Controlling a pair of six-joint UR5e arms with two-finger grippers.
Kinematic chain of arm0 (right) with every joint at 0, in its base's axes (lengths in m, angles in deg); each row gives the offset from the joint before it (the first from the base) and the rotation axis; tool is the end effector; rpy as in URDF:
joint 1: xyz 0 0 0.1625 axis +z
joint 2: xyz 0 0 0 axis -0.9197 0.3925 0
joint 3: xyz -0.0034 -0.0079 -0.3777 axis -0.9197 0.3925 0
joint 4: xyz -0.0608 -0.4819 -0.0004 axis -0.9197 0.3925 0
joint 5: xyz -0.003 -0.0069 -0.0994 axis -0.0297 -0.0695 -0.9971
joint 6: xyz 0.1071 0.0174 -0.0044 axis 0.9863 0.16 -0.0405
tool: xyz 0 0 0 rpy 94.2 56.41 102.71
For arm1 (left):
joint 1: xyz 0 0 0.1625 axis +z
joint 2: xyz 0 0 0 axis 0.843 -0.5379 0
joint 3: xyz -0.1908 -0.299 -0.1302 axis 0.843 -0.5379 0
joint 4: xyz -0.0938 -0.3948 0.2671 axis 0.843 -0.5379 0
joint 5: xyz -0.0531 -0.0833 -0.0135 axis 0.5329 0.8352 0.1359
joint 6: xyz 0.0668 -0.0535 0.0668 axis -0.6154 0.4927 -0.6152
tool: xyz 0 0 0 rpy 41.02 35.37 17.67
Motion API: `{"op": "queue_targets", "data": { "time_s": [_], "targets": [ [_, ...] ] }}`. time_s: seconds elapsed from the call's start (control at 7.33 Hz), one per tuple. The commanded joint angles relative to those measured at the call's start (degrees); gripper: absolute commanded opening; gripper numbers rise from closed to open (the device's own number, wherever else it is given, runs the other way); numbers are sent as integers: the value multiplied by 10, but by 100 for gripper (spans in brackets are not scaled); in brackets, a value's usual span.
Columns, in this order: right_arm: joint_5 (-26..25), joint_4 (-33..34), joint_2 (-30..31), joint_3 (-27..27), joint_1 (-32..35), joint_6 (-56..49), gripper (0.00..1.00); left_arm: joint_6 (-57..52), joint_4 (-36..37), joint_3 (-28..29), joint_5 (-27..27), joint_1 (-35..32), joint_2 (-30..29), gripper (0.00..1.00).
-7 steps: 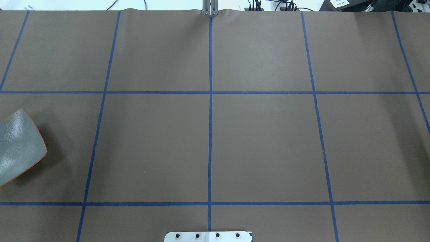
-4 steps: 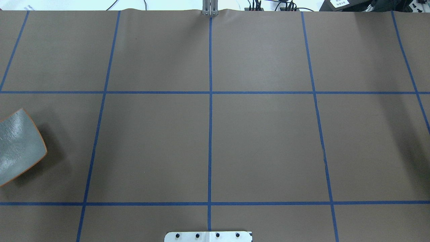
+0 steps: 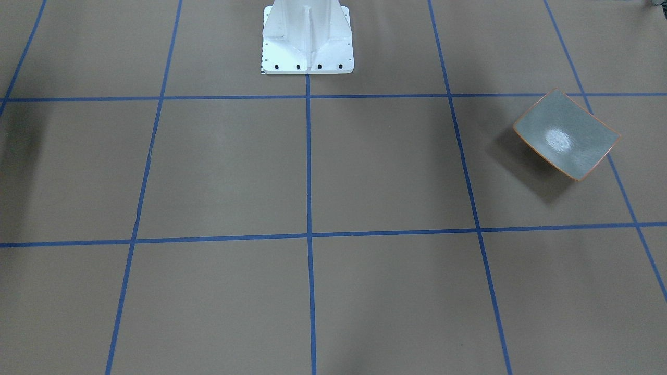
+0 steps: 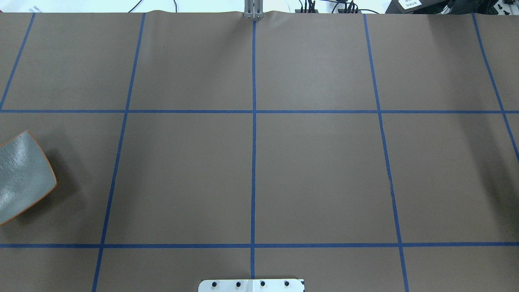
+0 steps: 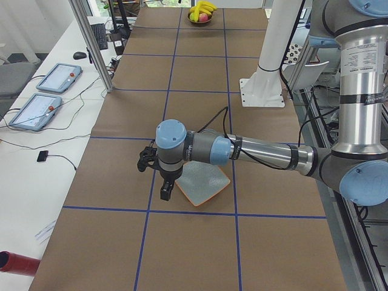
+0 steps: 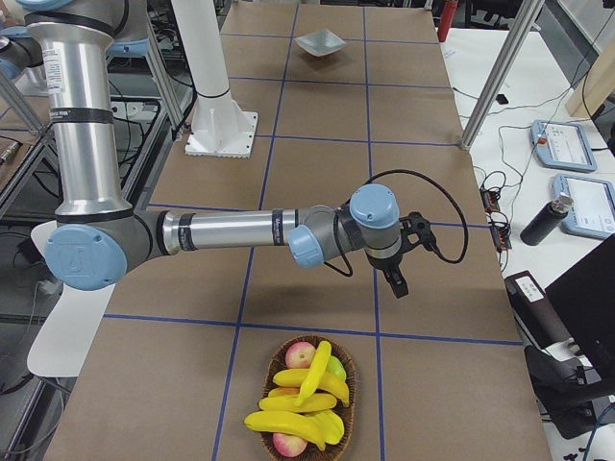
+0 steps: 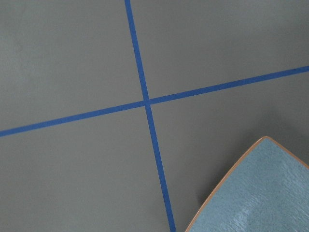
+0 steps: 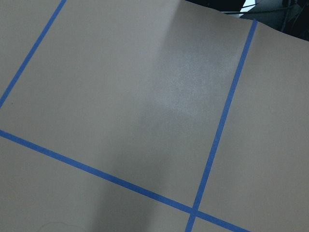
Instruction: Transfer all bananas from basket to plate
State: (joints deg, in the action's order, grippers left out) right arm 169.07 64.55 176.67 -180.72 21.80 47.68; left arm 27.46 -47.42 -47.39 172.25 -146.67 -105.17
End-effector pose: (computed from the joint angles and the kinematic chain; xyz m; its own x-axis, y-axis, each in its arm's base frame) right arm 0.0404 -0.6022 0.5317 0.6743 -0.4047 0.6176 0.0815 0.8721 0.4825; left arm -0.0506 -0.5451 0.5339 0.7146 0.2467 -0.6546 -0.0806 0.9586 0.2732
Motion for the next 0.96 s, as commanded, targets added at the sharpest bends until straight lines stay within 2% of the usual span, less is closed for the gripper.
{"op": "queue_targets", "data": {
  "time_s": [0.0,0.41,0.55,0.82],
  "targets": [
    [13,-7,48,0,12,-44,100,2,-143,68,2,0,6,100],
    [-28,-37,113,5,40,-85,100,2,-161,76,2,0,6,100],
    [-23,-42,121,10,45,-85,100,1,-164,76,2,0,7,100],
    [-17,-16,86,13,46,-58,100,1,-169,77,2,0,7,100]
  ]
}}
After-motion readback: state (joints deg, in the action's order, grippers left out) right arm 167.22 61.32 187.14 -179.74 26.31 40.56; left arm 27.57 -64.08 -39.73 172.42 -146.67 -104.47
